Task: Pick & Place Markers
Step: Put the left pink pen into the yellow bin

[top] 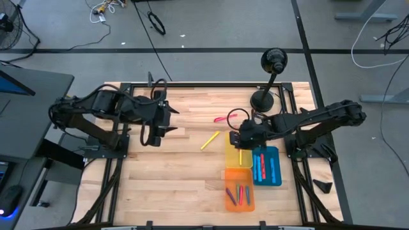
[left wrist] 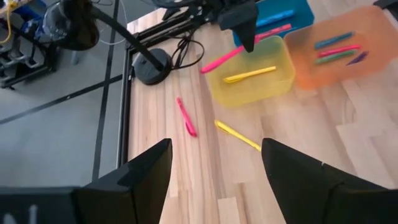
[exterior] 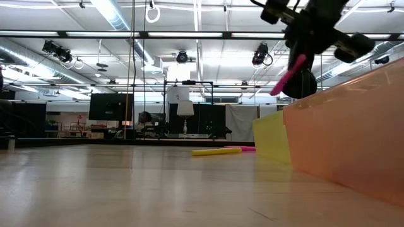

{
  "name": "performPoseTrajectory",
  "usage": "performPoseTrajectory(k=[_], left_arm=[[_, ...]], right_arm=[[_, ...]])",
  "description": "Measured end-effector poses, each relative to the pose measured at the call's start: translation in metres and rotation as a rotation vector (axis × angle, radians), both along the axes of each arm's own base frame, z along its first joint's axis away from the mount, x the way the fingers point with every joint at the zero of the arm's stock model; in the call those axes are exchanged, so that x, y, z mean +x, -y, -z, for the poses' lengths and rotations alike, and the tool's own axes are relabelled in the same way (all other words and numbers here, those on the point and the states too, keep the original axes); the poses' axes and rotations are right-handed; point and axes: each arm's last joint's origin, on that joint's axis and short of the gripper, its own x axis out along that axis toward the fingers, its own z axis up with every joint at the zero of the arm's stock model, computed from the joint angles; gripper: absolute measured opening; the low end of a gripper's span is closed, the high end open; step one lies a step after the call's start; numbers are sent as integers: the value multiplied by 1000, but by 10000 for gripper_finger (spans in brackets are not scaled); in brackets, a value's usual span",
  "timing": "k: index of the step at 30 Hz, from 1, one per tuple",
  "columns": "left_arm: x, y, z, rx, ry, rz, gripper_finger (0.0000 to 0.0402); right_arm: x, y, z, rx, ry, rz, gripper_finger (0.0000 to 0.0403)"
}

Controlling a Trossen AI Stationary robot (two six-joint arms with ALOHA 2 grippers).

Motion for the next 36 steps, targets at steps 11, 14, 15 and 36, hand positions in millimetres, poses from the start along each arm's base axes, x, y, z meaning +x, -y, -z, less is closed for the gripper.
performPoseTrajectory(k=[11, 14, 15, 36], left_arm=[[0, -7, 1, -10, -12, -40, 252], [0, -9, 1, -10, -13, -48, 252], [0, -10, 1, -9, -17, -51, 252], [-4, -13, 5, -8, -72, -61, 252]], right_arm=[[-2, -8, 19, -67, -158, 70, 15], [5, -11, 31, -76, -199, 69, 15], [8, -12, 35, -79, -207, 67, 15], [38, -26, 95, -105, -327, 10, 18]])
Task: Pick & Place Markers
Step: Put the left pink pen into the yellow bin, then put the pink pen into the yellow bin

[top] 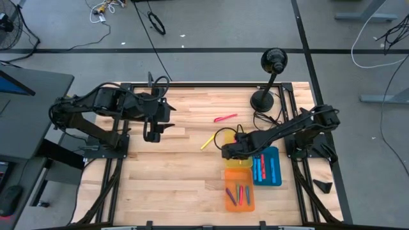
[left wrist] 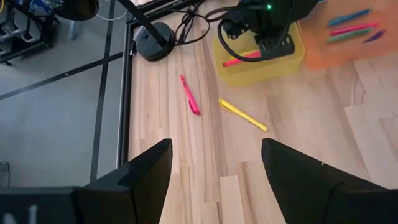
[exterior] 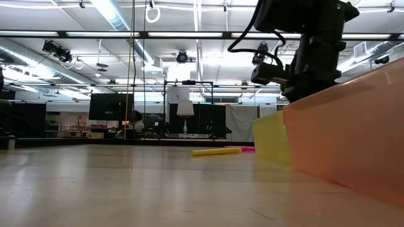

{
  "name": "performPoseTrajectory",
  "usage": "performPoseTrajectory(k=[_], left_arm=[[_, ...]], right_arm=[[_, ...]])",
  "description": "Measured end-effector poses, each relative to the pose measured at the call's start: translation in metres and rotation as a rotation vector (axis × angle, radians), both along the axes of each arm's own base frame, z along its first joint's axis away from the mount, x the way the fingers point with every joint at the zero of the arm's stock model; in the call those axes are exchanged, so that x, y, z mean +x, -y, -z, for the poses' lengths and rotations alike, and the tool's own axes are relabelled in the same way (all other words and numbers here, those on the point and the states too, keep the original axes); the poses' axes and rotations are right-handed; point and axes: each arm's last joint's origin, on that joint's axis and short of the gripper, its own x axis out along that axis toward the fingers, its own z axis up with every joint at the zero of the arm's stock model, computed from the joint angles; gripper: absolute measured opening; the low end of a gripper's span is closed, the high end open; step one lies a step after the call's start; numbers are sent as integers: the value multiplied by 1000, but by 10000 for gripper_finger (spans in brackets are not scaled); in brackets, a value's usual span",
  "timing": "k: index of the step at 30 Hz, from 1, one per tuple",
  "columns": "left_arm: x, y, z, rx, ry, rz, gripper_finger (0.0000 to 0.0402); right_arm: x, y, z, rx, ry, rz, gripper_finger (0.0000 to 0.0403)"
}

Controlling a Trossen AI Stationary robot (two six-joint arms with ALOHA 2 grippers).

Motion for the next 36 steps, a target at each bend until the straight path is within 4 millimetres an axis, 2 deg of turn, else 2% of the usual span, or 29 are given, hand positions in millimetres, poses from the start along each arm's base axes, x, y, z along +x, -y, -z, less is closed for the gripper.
performPoseTrajectory(k=[9, 15, 20, 24, 28, 36], left_arm=[[-1, 0, 1, -30, -9, -24, 252], [-2, 2, -1, -151, 8, 87, 252], [-12, -7, -4, -293, 18, 283, 252], [-29, -28, 2, -344, 103, 304, 252], [-52, -44, 17, -353, 259, 275, 252], [-95, -54, 71, -334, 477, 84, 252]], right_arm=[[-2, -5, -1, 13, -1, -19, 98], [-2, -4, -7, -17, 30, -85, 149], [-11, 2, -31, -149, 104, -156, 171], [-22, 8, -54, -255, 168, -201, 176], [-35, 12, -80, -411, 259, -236, 173], [-56, 15, -127, -720, 437, -337, 175]])
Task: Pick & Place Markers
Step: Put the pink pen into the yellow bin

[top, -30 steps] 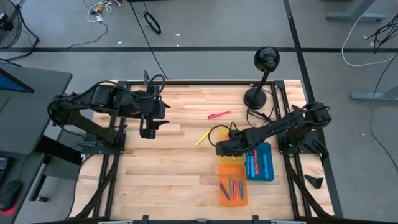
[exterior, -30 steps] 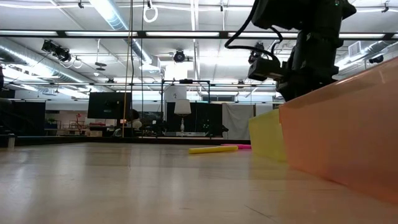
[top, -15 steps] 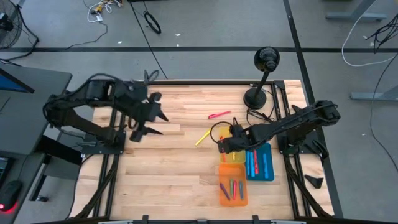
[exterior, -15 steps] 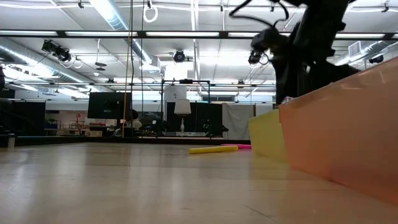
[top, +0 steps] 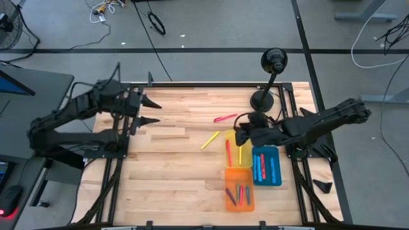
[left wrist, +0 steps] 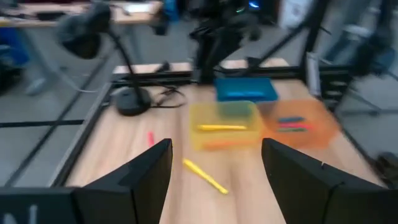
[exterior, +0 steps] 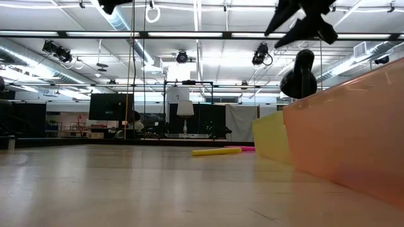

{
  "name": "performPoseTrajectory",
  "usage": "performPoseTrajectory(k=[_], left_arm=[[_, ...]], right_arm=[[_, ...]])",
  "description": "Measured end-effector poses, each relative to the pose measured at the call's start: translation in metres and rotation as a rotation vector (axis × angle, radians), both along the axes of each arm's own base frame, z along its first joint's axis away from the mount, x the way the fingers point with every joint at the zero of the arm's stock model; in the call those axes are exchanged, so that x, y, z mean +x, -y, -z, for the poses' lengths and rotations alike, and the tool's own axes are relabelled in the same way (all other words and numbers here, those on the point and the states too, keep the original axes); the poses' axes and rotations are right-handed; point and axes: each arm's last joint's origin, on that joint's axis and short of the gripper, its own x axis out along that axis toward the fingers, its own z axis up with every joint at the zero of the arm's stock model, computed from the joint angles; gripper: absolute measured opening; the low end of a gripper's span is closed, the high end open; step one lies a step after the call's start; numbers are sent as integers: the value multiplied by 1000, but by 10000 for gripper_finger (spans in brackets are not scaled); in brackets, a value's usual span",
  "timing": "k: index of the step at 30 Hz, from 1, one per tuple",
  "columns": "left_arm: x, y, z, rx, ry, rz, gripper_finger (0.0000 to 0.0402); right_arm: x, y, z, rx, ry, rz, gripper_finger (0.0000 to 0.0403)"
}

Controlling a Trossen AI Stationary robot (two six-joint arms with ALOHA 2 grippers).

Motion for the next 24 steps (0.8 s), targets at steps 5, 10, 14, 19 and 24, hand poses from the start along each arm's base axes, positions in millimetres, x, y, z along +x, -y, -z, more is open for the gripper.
performPoseTrajectory(k=[5, 10, 14, 19, 24], left_arm=[[-21, -2, 41, -22, 88, -148, 252], [-37, -1, 81, -37, 178, -241, 252], [-45, 1, 110, -61, 238, -263, 252], [-53, 4, 141, -77, 319, -271, 252], [-59, 5, 162, -87, 373, -344, 252]], right_arm=[[-4, 1, -24, -50, 138, -67, 175], [-3, 1, -48, -84, 322, -109, 175], [1, 0, -60, -131, 417, -136, 175], [2, -1, -64, -116, 461, -134, 175], [2, -1, -64, -62, 494, -110, 175]])
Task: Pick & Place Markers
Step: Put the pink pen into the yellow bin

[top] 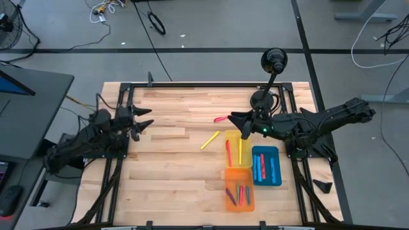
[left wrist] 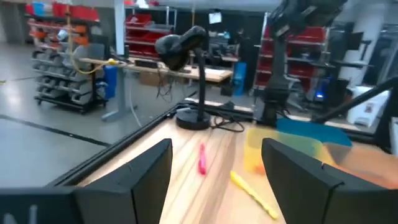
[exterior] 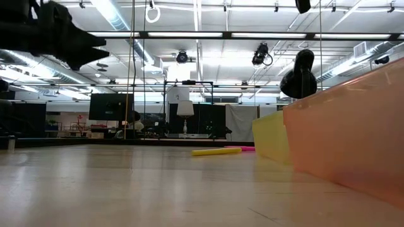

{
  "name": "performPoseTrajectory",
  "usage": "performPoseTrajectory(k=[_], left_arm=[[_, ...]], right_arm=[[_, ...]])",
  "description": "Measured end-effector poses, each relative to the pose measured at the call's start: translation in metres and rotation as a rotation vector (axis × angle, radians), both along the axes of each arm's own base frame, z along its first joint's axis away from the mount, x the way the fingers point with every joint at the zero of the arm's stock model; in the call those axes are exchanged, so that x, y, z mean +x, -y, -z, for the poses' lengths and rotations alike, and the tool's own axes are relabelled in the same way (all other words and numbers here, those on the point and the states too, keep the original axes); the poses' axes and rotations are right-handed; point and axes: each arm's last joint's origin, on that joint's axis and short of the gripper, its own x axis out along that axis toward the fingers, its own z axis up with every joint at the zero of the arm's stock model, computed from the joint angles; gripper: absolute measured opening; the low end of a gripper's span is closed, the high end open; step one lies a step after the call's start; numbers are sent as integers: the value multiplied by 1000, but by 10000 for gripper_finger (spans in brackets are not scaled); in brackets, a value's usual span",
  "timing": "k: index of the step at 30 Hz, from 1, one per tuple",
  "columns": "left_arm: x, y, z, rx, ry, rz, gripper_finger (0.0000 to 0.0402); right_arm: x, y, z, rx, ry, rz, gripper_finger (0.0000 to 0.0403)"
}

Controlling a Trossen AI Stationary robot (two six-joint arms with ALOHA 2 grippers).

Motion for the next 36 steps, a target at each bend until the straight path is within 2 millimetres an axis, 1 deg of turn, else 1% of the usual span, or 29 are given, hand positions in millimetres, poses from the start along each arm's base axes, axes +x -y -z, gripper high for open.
performPoseTrajectory(k=[3, 5, 8, 10, 14, 16, 20, 25, 28, 32, 36], left_arm=[[2, -2, 8, -18, -31, -27, 252], [2, -2, 7, -8, -24, -36, 252], [3, -3, 8, 6, 16, -48, 252], [4, -4, 8, 18, 73, -52, 252], [9, -6, 22, 12, 171, -51, 252], [10, -7, 23, 15, 174, -53, 252], [10, -8, 26, 26, 139, -84, 252], [10, -11, 41, -79, 9, -173, 252], [12, -11, 43, -106, -18, -150, 252], [13, -11, 44, -75, -47, -145, 252], [13, -12, 44, -41, -59, -161, 252]], right_arm=[[0, -1, 0, 17, 11, -14, 175], [1, -1, -2, 40, 35, -26, 175], [1, -2, -4, 47, 56, -42, 175], [1, -2, -5, 50, 63, -46, 175], [2, -2, -6, 54, 77, -48, 175], [2, -2, -6, 55, 80, -49, 175], [2, -2, -10, 65, 119, -50, 175], [2, -2, -9, 56, 109, -50, 175], [2, -2, -9, 56, 104, -50, 175], [2, -3, -9, 41, 97, -99, 175], [3, -4, -8, -17, 67, -137, 175]])
